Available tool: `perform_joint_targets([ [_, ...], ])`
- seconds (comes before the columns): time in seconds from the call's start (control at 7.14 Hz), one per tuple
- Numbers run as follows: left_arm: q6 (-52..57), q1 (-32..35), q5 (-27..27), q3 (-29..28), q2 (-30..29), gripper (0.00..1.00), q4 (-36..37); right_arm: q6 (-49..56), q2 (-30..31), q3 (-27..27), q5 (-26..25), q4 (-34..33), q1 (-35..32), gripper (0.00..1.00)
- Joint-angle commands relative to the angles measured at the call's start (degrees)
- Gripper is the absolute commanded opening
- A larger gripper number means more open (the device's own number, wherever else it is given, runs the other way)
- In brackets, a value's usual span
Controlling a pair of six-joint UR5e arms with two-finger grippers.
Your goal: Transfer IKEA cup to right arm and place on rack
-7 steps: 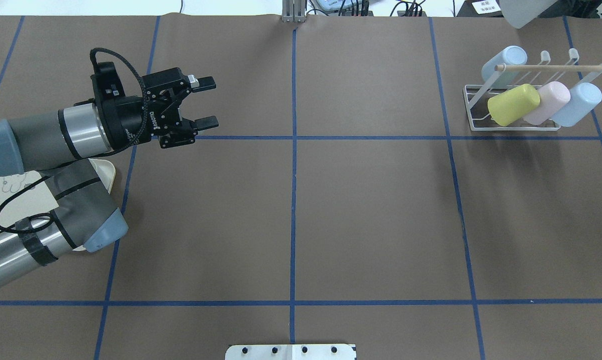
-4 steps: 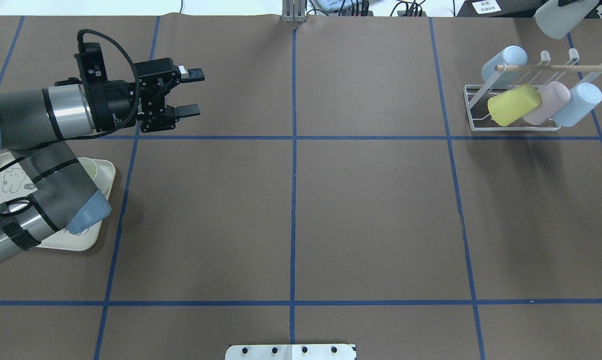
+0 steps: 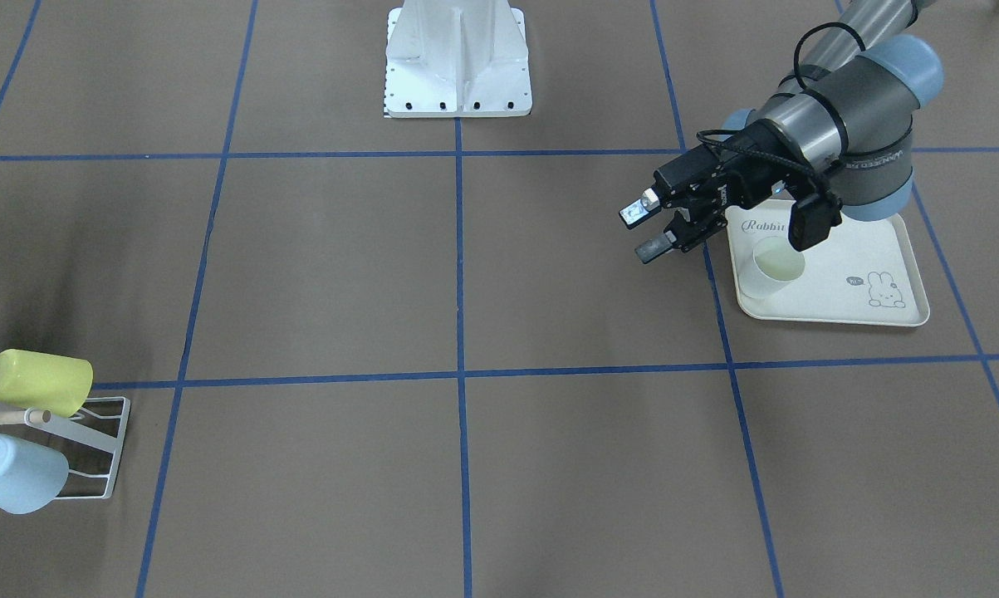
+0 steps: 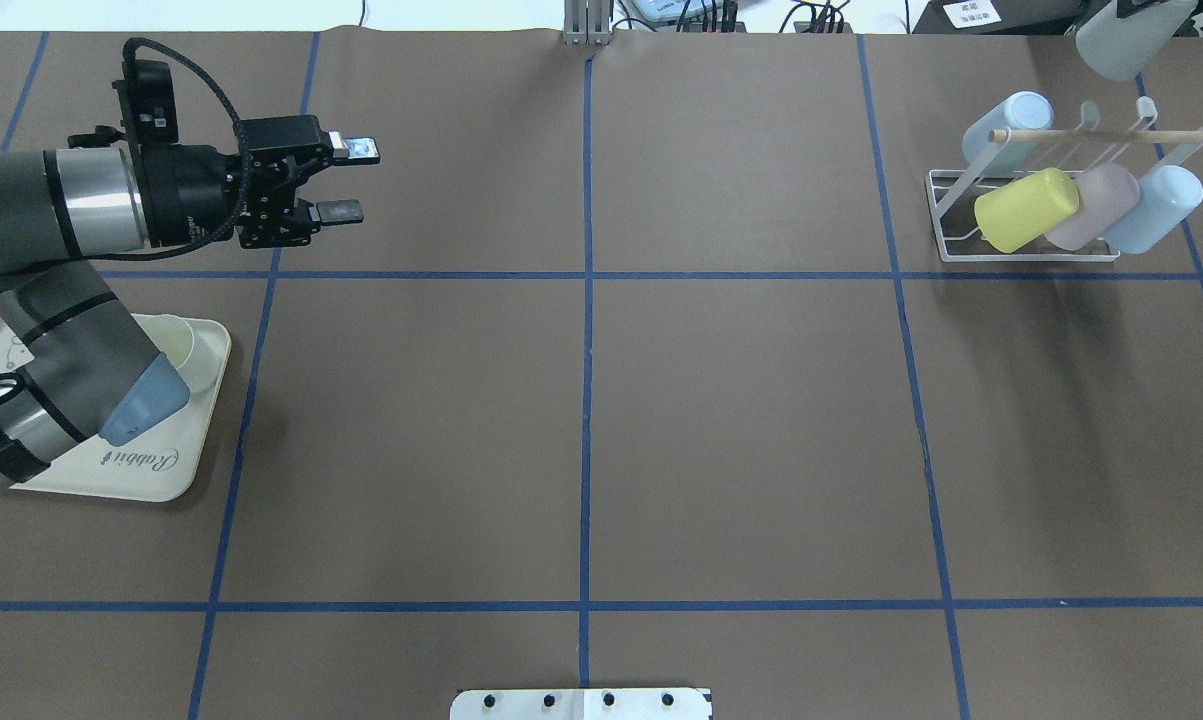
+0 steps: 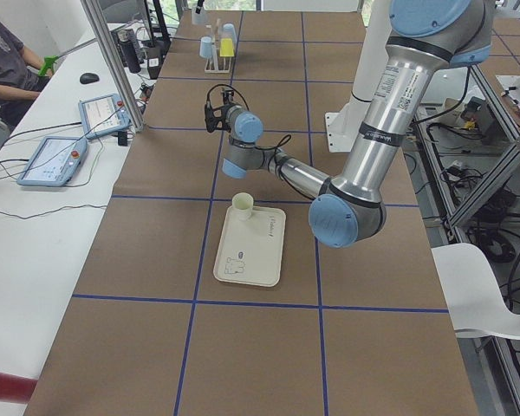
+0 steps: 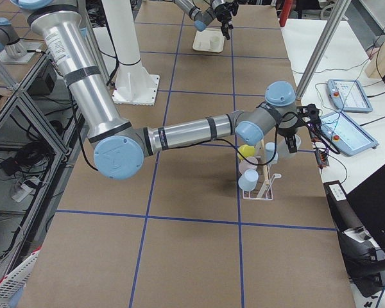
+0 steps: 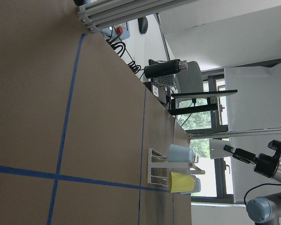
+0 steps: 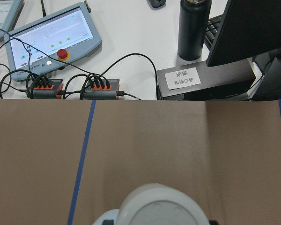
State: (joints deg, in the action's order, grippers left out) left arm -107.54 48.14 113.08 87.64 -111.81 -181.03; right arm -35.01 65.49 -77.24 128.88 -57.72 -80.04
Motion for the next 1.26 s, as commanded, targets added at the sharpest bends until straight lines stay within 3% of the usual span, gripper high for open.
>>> perform_joint_targets([
  [0.0,0.1,-0.1,-0.1,0.1,0.1,1.00,0.1,-0.1,0.2,0.7,-0.2,0.1,0.6,0.31],
  [1.12,-0.3,-0.1,-0.1,0.1,0.1,1.00,0.0,-0.1,0.6,2.7,-0.6,0.5,3.0,0.33],
])
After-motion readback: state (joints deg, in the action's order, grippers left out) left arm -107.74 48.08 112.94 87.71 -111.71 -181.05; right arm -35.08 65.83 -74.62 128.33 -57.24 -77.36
